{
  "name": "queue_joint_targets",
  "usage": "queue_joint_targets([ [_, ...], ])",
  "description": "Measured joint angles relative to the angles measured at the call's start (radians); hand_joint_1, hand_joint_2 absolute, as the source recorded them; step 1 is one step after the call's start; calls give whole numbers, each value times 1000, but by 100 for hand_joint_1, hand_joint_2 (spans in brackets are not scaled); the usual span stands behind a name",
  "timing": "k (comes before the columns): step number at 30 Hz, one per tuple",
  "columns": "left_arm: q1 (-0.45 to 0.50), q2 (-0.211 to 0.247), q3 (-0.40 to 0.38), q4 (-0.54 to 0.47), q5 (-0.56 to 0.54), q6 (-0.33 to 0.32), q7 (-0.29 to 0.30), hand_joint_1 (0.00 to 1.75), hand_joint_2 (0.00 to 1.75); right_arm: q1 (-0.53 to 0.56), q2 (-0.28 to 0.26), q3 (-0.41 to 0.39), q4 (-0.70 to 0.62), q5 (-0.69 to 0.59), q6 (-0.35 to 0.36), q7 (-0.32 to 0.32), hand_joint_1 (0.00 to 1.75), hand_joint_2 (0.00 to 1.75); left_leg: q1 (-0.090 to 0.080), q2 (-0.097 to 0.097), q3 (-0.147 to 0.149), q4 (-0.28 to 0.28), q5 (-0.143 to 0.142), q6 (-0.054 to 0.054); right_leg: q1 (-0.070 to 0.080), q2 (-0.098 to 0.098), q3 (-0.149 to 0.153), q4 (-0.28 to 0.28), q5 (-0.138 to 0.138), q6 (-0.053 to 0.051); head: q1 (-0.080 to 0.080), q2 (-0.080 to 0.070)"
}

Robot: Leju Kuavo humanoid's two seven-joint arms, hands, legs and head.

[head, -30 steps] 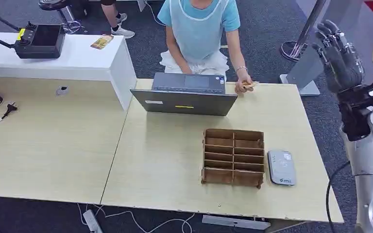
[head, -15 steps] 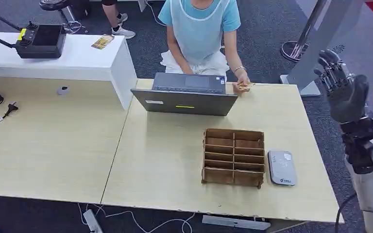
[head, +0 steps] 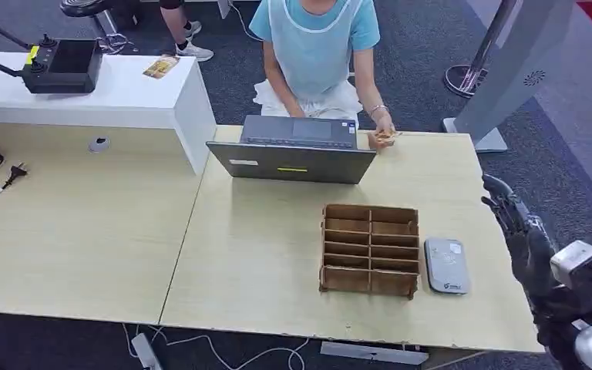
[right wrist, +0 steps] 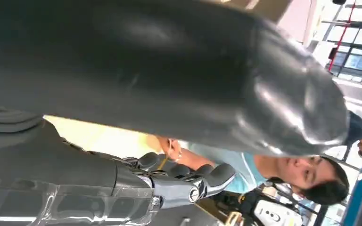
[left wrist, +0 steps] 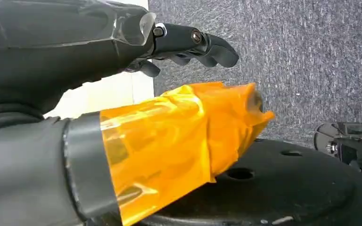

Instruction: Pass the card to the sensor for recognition and then transmit it.

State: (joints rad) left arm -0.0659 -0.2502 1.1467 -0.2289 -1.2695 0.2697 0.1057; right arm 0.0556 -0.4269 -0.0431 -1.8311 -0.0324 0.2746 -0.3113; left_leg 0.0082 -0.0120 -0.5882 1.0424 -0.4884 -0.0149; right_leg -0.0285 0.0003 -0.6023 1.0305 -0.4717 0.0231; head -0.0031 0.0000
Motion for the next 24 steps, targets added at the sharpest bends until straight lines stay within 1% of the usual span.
queue_joint_targets([
  [4, 1, 0, 8, 0, 6, 1, 0, 0, 0, 65, 8, -14, -50, 35, -19, -13, 0, 0, 0, 0, 0, 0, 0, 0, 0, 0, 0, 0, 0, 0, 0, 0],
  [8, 1, -1, 18, 0, 13, 2, 0, 0, 0, 125, 11, -22, -103, 116, -55, -32, 0, 0, 0, 0, 0, 0, 0, 0, 0, 0, 0, 0, 0, 0, 0, 0],
  [14, 1, -1, 24, 0, 15, 2, 0, 0, 0, 170, 18, -19, -167, 242, -117, -46, 0, 0, 0, 0, 0, 0, 0, 0, 0, 0, 0, 0, 0, 0, 0, 0],
  [19, 1, -1, 25, 0, 13, 3, 2, 0, 0, 193, 25, -11, -206, 400, -215, -43, 0, 0, 0, 0, 0, 0, 0, 0, 0, 0, 0, 0, 0, 0, 0, 0],
  [24, 1, -1, 25, 0, 9, 2, 7, 0, 0, 204, 25, 16, -225, 532, -279, -23, 0, 0, 0, 0, 0, 0, 0, 0, 0, 0, 0, 0, 0, 0, 0, 0],
])
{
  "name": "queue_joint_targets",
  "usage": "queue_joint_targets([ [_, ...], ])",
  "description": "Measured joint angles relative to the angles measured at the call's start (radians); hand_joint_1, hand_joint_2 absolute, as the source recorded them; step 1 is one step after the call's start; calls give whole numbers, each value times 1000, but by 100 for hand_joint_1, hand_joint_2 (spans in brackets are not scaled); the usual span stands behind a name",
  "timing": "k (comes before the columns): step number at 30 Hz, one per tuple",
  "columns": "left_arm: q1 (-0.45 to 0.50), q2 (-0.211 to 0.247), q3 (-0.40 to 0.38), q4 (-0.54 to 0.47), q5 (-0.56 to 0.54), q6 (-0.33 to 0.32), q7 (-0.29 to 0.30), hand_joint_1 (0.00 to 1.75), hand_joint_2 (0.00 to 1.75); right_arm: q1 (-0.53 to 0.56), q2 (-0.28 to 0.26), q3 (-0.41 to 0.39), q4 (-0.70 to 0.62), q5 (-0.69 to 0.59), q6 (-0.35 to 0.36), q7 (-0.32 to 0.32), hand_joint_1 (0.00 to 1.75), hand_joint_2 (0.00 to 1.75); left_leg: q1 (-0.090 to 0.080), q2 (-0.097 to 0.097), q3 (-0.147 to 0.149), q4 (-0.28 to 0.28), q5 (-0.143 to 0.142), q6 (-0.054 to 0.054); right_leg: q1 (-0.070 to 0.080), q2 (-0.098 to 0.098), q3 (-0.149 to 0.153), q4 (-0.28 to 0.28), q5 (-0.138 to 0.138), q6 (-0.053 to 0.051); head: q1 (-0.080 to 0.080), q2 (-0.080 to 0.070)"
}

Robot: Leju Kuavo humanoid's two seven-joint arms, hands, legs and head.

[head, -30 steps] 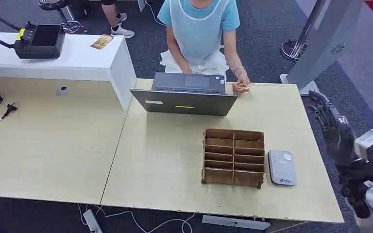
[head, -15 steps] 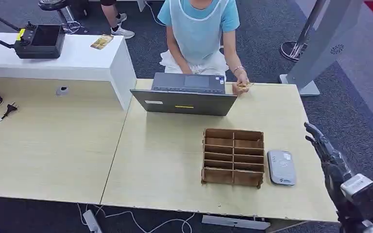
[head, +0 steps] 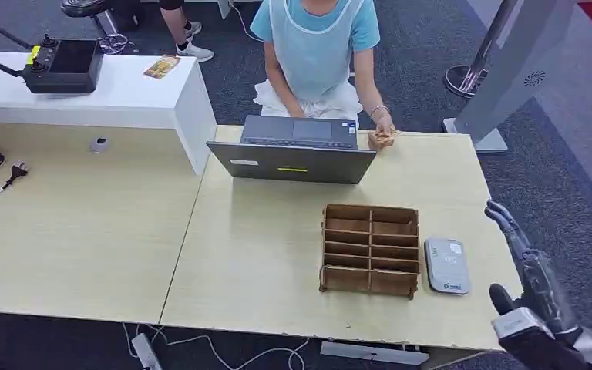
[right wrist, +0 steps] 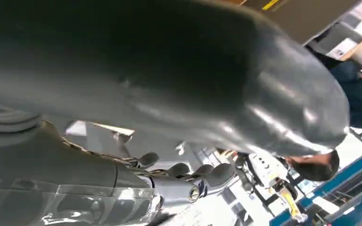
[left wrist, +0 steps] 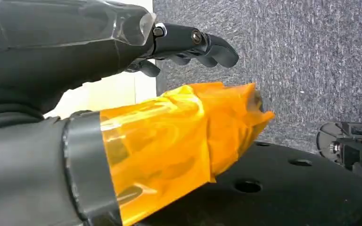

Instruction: Pass the card to the sensor for recognition and then transmit it.

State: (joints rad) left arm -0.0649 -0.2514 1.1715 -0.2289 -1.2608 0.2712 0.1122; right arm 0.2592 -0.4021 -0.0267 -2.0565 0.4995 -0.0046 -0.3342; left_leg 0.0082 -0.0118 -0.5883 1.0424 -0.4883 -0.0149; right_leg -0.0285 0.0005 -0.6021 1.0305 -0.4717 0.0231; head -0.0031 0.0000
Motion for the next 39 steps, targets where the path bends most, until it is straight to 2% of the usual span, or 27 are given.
queue_joint_targets([
  [4, 0, 0, 0, 0, -11, -4, 6, 0, 0, 0, -2, 34, -3, 90, -51, 30, 0, 0, 0, 0, 0, 0, 0, 0, 0, 0, 0, 0, 0, 0, 0, 0],
  [9, 0, 0, 0, 0, -16, -10, 12, 0, 0, -12, -19, 75, -3, 161, -72, 61, 0, 0, 0, 0, 0, 0, 0, 0, 0, 0, 0, 0, 0, 0, 0, 0],
  [12, 0, 0, 0, 0, -17, -13, 14, 0, 0, -26, -26, 101, -3, 168, -70, 73, 0, 0, 0, 0, 0, 0, 0, 0, 0, 0, 0, 0, 0, 0, 0, 0],
  [15, 0, 0, 0, 0, -21, -13, 14, 0, 0, -39, -26, 121, -2, 122, -58, 88, 0, 0, 0, 0, 0, 0, 0, 0, 0, 0, 0, 0, 0, 0, 0, 0],
  [16, 0, 0, 0, 0, -21, -13, 14, 0, 0, -42, -26, 126, -2, 111, -58, 90, 0, 175, 0, 0, 0, 0, 0, 0, 0, 0, 0, 0, 0, 0, 0, 0],
  [24, -1, 1, 0, 0, -23, -13, 14, 0, 0, -47, -26, 143, -2, 99, -60, 98, 0, 175, 0, 0, 0, 0, 0, 0, 0, 0, 0, 0, 0, 0, 0, 0],
  [39, -1, 1, 0, 0, -19, -13, 13, 0, 0, -48, -31, 156, -2, 150, -69, 105, 0, 175, 0, 0, 0, 0, 0, 0, 0, 0, 0, 0, 0, 0, 0, 0],
])
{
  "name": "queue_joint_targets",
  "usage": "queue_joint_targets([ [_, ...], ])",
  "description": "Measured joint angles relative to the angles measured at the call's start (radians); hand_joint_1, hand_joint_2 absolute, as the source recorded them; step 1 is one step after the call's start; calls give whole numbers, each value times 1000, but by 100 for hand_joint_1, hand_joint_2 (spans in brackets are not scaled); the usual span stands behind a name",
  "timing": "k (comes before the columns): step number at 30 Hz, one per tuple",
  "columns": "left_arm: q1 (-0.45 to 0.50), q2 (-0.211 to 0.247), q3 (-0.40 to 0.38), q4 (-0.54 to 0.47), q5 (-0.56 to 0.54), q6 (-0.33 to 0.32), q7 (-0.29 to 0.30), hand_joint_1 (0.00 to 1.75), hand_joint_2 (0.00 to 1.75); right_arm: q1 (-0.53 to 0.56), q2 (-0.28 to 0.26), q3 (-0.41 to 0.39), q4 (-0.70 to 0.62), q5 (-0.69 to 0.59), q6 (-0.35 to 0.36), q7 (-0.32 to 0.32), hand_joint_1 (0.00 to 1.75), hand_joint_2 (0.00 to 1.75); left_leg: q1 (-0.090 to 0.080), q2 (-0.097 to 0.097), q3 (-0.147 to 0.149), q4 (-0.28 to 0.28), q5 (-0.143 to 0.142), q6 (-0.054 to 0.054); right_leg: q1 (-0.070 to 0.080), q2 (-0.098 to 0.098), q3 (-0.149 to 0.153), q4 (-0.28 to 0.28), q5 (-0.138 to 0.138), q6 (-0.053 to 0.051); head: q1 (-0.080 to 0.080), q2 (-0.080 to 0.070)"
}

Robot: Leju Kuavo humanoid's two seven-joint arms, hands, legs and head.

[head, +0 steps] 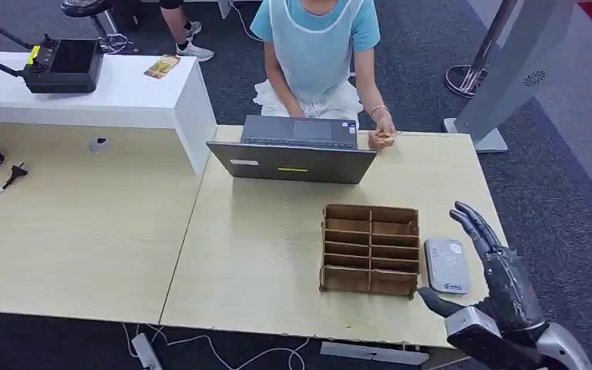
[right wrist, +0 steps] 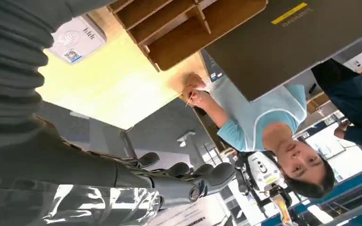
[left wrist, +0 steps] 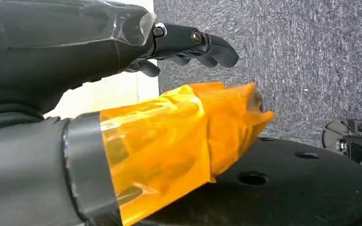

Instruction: Pass the card to the sensor for recognition and then transmit it.

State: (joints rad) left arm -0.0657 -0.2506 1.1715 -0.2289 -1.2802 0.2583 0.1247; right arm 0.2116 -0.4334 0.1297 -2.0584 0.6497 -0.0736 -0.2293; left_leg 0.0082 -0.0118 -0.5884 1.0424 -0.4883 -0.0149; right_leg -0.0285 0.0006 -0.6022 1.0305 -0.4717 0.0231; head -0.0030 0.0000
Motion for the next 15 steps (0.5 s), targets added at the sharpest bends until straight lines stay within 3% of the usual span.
queue_joint_targets([
  [15, -2, 2, 0, 0, -12, -8, 8, 0, 0, -27, -79, 56, 15, 224, 23, 113, 0, 175, 0, 0, 0, 0, 0, 0, 0, 0, 0, 0, 0, 0, 0, 0],
])
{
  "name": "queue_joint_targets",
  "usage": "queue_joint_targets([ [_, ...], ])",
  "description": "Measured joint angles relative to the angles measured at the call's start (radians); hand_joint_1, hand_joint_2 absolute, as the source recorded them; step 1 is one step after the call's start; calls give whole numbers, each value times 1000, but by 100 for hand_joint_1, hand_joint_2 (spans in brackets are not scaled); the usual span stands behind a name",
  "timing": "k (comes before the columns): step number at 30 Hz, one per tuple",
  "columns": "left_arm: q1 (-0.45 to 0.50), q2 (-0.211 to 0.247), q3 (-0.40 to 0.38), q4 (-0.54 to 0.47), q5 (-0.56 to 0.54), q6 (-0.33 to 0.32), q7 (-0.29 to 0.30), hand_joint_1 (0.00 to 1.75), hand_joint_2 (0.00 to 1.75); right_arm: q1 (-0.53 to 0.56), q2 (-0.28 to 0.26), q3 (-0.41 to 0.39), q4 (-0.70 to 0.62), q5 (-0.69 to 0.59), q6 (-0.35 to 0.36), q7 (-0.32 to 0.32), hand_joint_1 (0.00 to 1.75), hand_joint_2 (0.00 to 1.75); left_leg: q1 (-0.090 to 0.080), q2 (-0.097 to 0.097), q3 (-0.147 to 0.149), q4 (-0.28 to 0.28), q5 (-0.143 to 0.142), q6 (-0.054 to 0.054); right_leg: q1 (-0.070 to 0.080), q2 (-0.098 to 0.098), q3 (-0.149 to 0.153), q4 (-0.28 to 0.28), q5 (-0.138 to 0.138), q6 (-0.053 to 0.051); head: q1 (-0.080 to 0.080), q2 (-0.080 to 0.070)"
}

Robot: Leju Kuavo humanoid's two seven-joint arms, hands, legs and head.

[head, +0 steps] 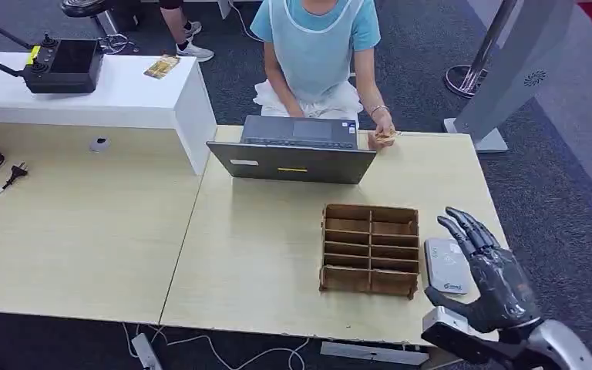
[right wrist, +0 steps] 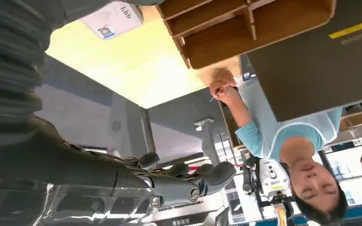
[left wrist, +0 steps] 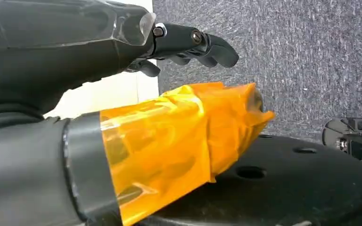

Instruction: Pass the card to the sensor for recognition and then transmit it.

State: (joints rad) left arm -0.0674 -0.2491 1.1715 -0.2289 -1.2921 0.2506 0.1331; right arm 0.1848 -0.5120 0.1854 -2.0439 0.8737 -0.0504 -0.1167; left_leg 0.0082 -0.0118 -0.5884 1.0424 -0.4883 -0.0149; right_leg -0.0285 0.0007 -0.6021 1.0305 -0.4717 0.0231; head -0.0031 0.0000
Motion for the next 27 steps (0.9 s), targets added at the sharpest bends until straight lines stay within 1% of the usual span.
queue_joint_targets([
  [5, 0, 0, 0, 0, 0, 0, 3, 0, 0, -8, -6, 13, 5, 21, -2, 12, 0, 175, 0, 0, 0, 0, 0, 0, 0, 0, 0, 0, 0, 0, 0, 0],
  [8, -1, 0, 0, 0, 0, -2, 6, 0, 0, -46, -24, 65, 19, 84, -5, 58, 0, 175, 0, 0, 0, 0, 0, 0, 0, 0, 0, 0, 0, 0, 0, 0],
  [13, -2, 0, 0, 0, -3, -3, 8, 0, 0, -90, -30, 111, 41, 129, -3, 93, 0, 175, 0, 0, 0, 0, 0, 0, 0, 0, 0, 0, 0, 0, 0, 0],
  [19, -4, 0, 0, 0, -4, -5, 9, 0, 0, -131, -30, 159, 75, 164, -2, 120, 0, 175, 0, 0, 0, 0, 0, 0, 0, 0, 0, 0, 0, 0, 0, 0],
  [22, -4, 0, 0, 0, -5, -5, 9, 0, 0, -140, -30, 176, 87, 170, -2, 137, 0, 175, 0, 0, 0, 0, 0, 0, 0, 0, 0, 0, 0, 0, 0, 0],
  [27, -4, 0, 0, 0, -8, -5, 12, 0, 0, -145, -30, 195, 106, 175, -3, 146, 0, 175, 0, 0, 0, 0, 0, 0, 0, 0, 0, 0, 0, 0, 0, 0],
])
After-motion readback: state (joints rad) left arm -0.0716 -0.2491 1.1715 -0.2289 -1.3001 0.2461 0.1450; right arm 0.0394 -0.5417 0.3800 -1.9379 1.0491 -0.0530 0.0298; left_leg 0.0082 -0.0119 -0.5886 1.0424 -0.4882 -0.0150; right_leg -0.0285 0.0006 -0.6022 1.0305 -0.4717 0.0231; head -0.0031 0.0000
